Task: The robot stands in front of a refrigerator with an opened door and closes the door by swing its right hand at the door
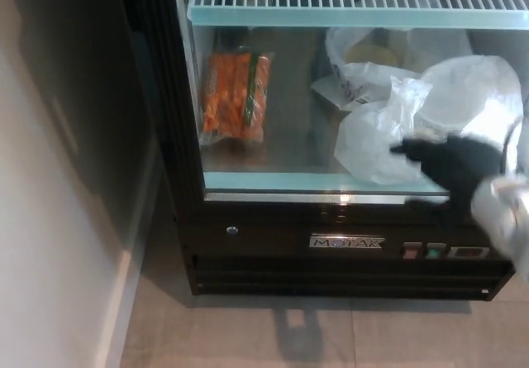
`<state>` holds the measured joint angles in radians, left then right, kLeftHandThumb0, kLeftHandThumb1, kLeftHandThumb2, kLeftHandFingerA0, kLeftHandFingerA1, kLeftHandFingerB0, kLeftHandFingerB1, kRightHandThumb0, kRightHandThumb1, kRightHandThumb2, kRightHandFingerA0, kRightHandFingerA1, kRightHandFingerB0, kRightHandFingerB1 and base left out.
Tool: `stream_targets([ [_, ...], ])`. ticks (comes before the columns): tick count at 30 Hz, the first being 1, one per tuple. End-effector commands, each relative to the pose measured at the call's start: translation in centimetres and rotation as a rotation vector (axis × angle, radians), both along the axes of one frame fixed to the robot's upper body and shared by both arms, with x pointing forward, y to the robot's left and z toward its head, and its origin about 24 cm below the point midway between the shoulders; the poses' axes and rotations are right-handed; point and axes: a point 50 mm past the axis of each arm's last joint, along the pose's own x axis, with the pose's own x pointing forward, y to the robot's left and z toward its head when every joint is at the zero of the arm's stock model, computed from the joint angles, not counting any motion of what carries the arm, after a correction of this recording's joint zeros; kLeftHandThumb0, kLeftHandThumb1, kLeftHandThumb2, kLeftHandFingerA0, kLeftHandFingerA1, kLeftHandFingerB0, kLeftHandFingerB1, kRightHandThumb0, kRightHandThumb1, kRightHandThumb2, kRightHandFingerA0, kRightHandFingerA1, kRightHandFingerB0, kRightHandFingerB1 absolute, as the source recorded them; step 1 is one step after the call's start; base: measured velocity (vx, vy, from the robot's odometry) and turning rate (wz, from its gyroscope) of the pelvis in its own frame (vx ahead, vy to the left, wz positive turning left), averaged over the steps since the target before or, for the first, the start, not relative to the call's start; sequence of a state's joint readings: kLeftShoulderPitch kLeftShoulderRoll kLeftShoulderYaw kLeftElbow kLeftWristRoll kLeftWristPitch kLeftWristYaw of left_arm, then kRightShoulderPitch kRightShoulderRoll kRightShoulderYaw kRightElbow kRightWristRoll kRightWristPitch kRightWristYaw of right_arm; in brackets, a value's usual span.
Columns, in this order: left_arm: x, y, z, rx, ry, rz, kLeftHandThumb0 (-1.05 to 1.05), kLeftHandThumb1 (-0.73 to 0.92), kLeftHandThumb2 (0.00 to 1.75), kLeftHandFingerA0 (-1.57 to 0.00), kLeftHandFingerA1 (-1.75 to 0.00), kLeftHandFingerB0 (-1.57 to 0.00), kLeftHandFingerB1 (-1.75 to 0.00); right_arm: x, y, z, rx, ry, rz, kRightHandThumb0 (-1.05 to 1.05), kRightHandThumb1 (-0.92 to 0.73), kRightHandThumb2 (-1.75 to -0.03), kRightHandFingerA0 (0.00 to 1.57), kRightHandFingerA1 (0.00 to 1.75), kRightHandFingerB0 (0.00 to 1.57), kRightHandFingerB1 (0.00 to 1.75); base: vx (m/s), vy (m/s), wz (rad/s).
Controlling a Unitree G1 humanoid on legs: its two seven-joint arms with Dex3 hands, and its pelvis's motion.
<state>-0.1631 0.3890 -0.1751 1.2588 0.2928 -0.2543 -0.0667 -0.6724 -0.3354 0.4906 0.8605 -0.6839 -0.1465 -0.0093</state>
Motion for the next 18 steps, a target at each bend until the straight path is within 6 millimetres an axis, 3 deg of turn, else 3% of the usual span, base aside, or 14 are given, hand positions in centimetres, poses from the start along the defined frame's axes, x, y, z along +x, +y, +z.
stream_targets([
  [1, -0.4, 0.7, 0.2, 0.009, 0.004, 0.019, -0.40, 0.73, 0.62, -0.52, -0.40, -0.48, -0.38, -10.2, -4.4, -7.6, 0.377, 0.136, -0.200, -0.60, -0.83, -0.65, 0.31, 0.33, 0.29, 0.31, 0.00, 0.000, 0.00],
  [4, -0.9, 0.8, 0.0, 0.004, 0.011, 0.027, -0.39, 0.73, 0.62, -0.52, -0.40, -0.48, -0.38, -11.5, -4.9, -8.7, 0.392, 0.162, -0.247, -0.59, -0.81, -0.65, 0.32, 0.33, 0.29, 0.31, 0.00, 0.000, 0.00],
  [7, -1.4, 0.9, -0.1, 0.014, 0.026, 0.016, -0.40, 0.73, 0.62, -0.50, -0.39, -0.43, -0.36, -15.5, -8.1, -12.6, 0.356, 0.264, -0.474, -0.59, -0.79, -0.64, 0.33, 0.33, 0.35, 0.33, 0.00, 0.000, 0.00],
  [8, -1.5, 0.9, -0.1, 0.020, 0.033, 0.009, -0.46, 0.61, 0.91, -0.41, -0.53, -0.33, -0.49, -16.9, -9.1, -13.6, 0.337, 0.295, -0.537, -0.65, -0.64, -0.94, 0.25, 0.46, 0.34, 0.49, 0.00, 0.000, 0.00],
  [11, -1.5, 0.9, -0.1, 0.016, 0.035, 0.004, -0.44, 0.60, 0.92, -0.41, -0.55, -0.33, -0.49, -19.2, -10.7, -14.8, 0.295, 0.335, -0.640, -0.65, -0.66, -0.96, 0.28, 0.47, 0.33, 0.48, 0.00, 0.000, 0.00],
  [12, -1.5, 0.9, -0.1, 0.008, 0.035, 0.006, -0.45, 0.61, 0.91, -0.41, -0.54, -0.33, -0.49, -20.1, -11.3, -15.1, 0.290, 0.358, -0.691, -0.65, -0.64, -0.95, 0.28, 0.46, 0.36, 0.49, 0.00, 0.000, 0.00],
  [13, -1.5, 0.9, -0.1, 0.005, 0.035, 0.011, -0.40, 0.74, 0.61, -0.47, -0.38, -0.43, -0.36, -20.6, -11.8, -15.4, 0.300, 0.380, -0.744, -0.65, -0.65, -0.95, 0.27, 0.46, 0.36, 0.49, 0.00, 0.000, 0.00],
  [18, -2.0, 0.7, -0.5, 0.003, 0.048, 0.021, -0.39, 0.73, 0.62, -0.49, -0.39, -0.43, -0.36, -21.6, -12.8, -15.8, 0.316, 0.418, -0.861, -0.61, -0.64, -0.94, 0.30, 0.47, 0.36, 0.49, 0.00, 0.000, 0.00],
])
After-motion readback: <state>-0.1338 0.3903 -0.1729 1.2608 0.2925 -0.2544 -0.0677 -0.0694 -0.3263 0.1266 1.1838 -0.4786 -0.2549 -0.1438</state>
